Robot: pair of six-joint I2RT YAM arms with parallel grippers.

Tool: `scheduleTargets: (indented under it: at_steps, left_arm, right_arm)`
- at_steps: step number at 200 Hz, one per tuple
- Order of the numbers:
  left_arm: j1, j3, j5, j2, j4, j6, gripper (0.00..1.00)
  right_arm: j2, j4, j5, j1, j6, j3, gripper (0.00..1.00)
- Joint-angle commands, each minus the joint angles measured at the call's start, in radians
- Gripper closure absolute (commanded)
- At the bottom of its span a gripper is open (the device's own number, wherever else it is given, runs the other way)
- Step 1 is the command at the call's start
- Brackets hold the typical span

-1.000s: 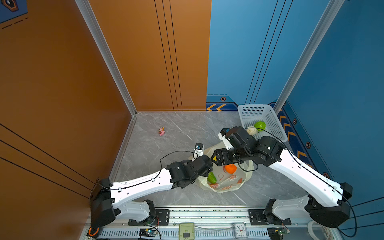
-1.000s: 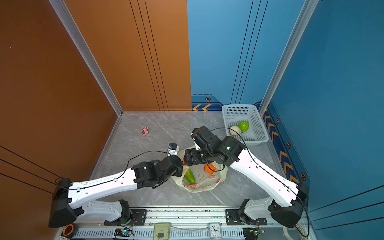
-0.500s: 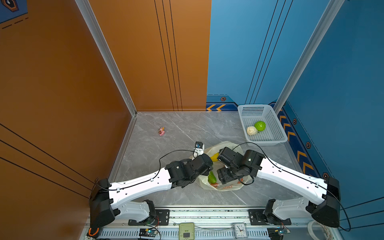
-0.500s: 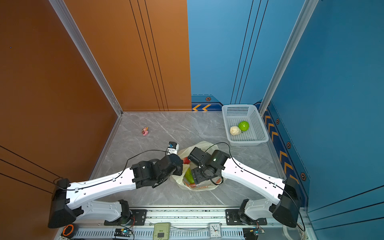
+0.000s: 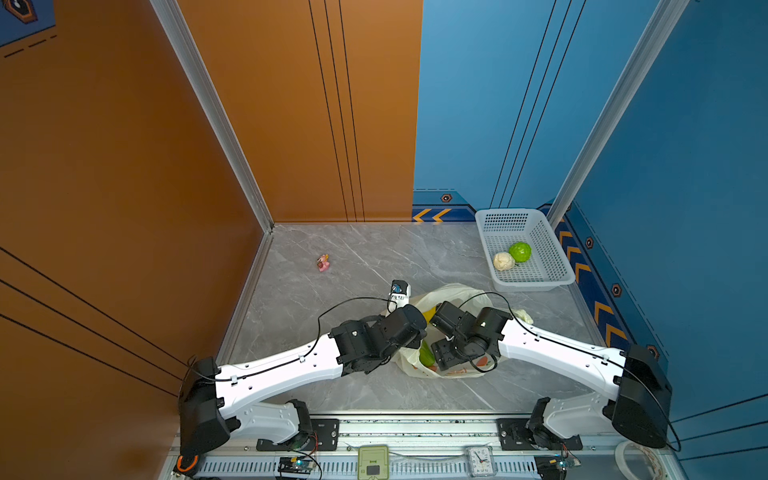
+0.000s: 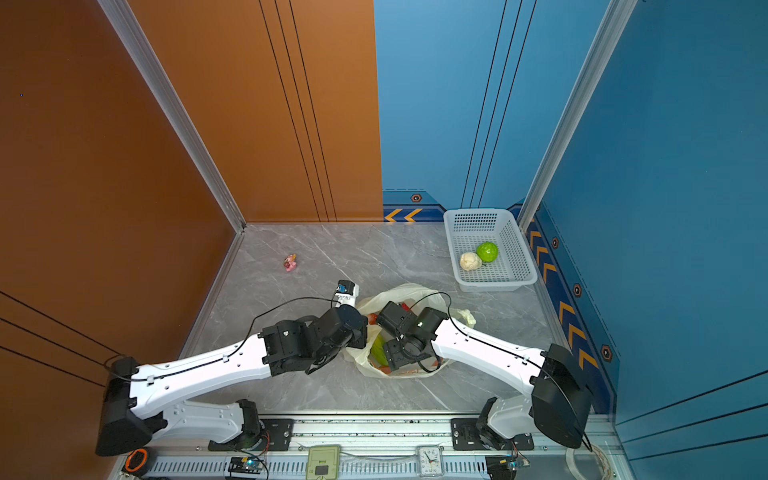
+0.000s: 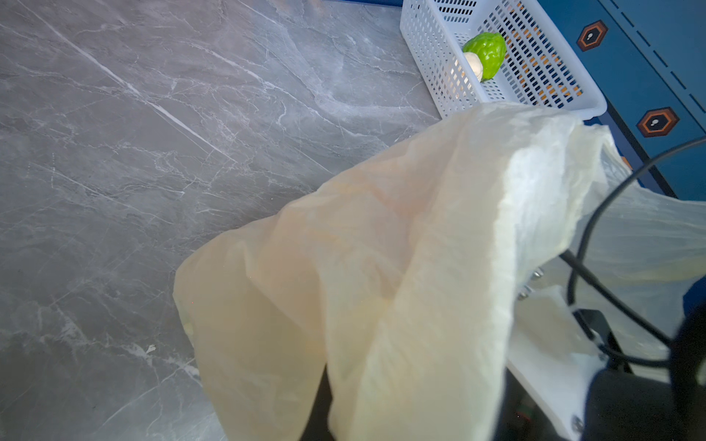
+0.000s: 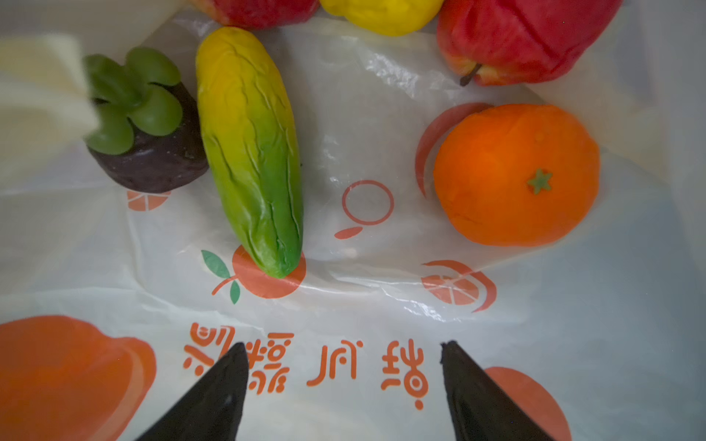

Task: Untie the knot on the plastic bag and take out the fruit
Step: 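Move the right gripper back over the bag mouth, then lower the right gripper into the bag and grasp the orange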

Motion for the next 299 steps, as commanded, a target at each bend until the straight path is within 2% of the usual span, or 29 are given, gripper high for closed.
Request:
scheduleTargets:
  at_steps: [1, 45, 61, 113, 152, 206, 260, 299]
  left_arm:
    - [-0.016, 0.013, 0.008, 0.001, 0.018, 0.005, 1.0]
    - [-0.04, -0.042, 0.021, 0.001, 0.033, 0.001, 1.0]
    - [-0.053, -0.062, 0.023, 0.004, 0.049, 0.001, 1.0]
    - [-0.077, -0.068, 0.03, 0.04, 0.073, 0.013, 1.0]
    - [-0.077, -0.061, 0.039, 0.062, 0.092, 0.022, 1.0]
    - [-0.076, -0.059, 0.043, 0.069, 0.093, 0.027, 1.0]
    - [-0.077, -0.059, 0.041, 0.07, 0.093, 0.024, 1.0]
    - [-0.076, -0.058, 0.04, 0.07, 0.093, 0.022, 1.0]
  right_arm:
    - [0.046, 0.119, -0.004, -0.034, 0.008, -0.019, 0.21]
    - [0.082, 0.1, 0.248, -0.072, 0.004, 0.01, 0.17]
    - [0.089, 0.087, 0.292, -0.103, 0.017, 0.005, 0.15]
    - [0.114, 0.14, 0.276, -0.143, -0.001, -0.028, 0.09]
    - [0.157, 0.194, 0.245, -0.169, 0.001, -0.053, 0.09]
    - [0.214, 0.263, 0.28, -0.197, -0.038, -0.06, 0.09]
    - [0.261, 0.315, 0.271, -0.209, -0.05, -0.068, 0.18]
    - [0.252, 0.326, 0.258, -0.205, -0.043, -0.078, 0.35]
